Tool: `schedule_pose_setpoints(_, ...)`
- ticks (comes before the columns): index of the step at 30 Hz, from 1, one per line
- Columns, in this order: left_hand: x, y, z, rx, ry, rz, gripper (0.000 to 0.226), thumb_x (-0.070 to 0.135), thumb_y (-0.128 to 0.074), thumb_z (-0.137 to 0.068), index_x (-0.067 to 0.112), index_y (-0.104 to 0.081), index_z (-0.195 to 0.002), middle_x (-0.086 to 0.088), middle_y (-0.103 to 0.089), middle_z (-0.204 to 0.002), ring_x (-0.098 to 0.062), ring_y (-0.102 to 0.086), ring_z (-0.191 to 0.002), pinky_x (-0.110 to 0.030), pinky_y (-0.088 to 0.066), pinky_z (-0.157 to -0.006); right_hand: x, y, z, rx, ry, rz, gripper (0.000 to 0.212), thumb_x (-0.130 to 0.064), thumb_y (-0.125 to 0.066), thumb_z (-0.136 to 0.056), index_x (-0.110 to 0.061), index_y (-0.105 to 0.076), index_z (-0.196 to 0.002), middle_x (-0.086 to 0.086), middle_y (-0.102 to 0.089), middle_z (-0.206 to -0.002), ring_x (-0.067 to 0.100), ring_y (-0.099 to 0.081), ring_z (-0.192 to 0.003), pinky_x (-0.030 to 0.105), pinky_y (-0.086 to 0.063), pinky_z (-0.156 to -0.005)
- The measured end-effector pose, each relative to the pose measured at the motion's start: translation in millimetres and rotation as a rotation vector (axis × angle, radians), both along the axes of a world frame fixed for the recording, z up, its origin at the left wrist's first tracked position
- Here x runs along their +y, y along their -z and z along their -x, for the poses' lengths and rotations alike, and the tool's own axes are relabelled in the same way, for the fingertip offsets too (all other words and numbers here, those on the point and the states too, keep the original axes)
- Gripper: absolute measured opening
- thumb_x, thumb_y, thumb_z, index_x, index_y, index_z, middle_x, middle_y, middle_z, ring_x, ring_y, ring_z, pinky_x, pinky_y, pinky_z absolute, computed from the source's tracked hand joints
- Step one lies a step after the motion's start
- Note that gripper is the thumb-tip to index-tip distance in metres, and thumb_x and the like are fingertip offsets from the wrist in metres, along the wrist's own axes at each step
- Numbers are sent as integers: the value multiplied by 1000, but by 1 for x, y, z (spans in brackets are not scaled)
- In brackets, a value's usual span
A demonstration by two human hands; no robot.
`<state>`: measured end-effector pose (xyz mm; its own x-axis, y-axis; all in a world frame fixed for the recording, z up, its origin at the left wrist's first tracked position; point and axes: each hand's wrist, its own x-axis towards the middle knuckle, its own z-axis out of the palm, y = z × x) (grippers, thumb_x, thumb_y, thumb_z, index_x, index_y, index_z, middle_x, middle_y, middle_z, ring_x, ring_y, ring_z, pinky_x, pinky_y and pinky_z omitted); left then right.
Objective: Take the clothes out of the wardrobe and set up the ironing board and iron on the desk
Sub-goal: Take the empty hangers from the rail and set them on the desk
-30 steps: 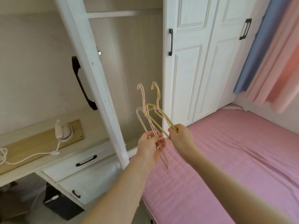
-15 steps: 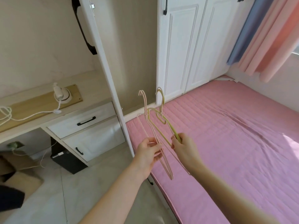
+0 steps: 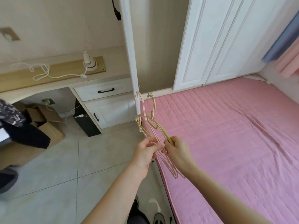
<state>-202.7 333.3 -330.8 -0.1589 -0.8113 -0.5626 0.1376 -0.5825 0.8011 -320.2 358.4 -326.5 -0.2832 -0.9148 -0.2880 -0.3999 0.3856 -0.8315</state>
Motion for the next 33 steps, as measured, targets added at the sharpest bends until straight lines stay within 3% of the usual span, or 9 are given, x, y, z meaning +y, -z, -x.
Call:
schedule_pose_setpoints(4, 15, -1, -19, 28, -66, -60, 20, 2, -71, -80, 10, -65, -98, -3, -52, -79, -18, -47, -76, -24, -39, -66, 5, 2, -15, -25, -112, 6, 21, -17, -50, -90, -8, -56, -71, -7, -57, -62, 9, -48, -58, 23, -36, -51)
schedule_pose_setpoints(7, 20, 0, -37, 74, -139, -101, 26, 0, -70, -81, 4, -65, -106, -11, -54, -91, -13, -48, -69, -22, -38, -62, 4, 3, -32, -66, -150, 11, 30, -11, -51, -87, -19, -49, -59, -17, -54, -48, -2, -46, -47, 12, -34, -43)
schedule_pose_setpoints(12, 18, 7, -75, 128, -217, -145, 28, 3, -71, -80, 4, -66, -108, -6, -58, -87, -11, -48, -65, -21, -43, -63, -10, 6, -70, -82, -258, -12, 17, -13, -47, -90, -10, -55, -76, -4, -57, -67, 11, -49, -59, 23, -39, -51)
schedule_pose_setpoints(15, 10, 11, -102, 218, -245, -138, 20, 4, -72, -80, 7, -70, -100, -4, -67, -82, -10, -57, -67, -23, -47, -67, -22, 5, -95, -49, -336, -4, 17, -14, -46, -90, -15, -54, -75, -8, -55, -65, 5, -47, -54, 15, -35, -47)
schedule_pose_setpoints(18, -2, 13, -131, 301, -298, -121, 15, 5, -72, -80, 6, -71, -95, -8, -69, -87, -12, -61, -73, -24, -50, -70, -36, 4, -119, -12, -371, 8, 20, -18, -46, -93, -13, -50, -73, -6, -52, -65, 8, -44, -55, 21, -35, -49)
schedule_pose_setpoints(23, -48, 4, -218, 376, -610, -55, 25, 4, -71, -80, 0, -67, -104, -11, -72, -93, -16, -71, -85, -25, -57, -78, -65, -2, -178, 0, -456, 33, 24, -18, -45, -95, -13, -47, -72, -2, -51, -65, 10, -39, -52, 12, -33, -41)
schedule_pose_setpoints(26, -76, -5, -265, 446, -706, -87, 26, 1, -65, -84, -3, -63, -110, -16, -69, -104, -23, -67, -99, -30, -54, -89, -83, -4, -216, -36, -487, 36, 24, -17, -47, -96, -16, -49, -72, -4, -52, -65, 8, -40, -51, 9, -33, -41)
schedule_pose_setpoints(29, -96, -11, -299, 524, -706, -108, 13, -3, -59, -87, -3, -62, -100, -17, -70, -96, -25, -66, -98, -35, -51, -95, -97, -5, -250, -67, -524, 28, 24, -17, -48, -95, -18, -50, -72, -5, -52, -65, 7, -43, -53, 9, -35, -44)
schedule_pose_setpoints(33, -117, -13, -338, 597, -736, -126, 32, -6, -56, -89, -4, -54, -120, -23, -63, -120, -29, -63, -112, -39, -52, -94, -116, -2, -282, -52, -581, 26, 19, -17, -49, -92, -17, -54, -75, -6, -58, -68, 10, -49, -61, 13, -36, -48)
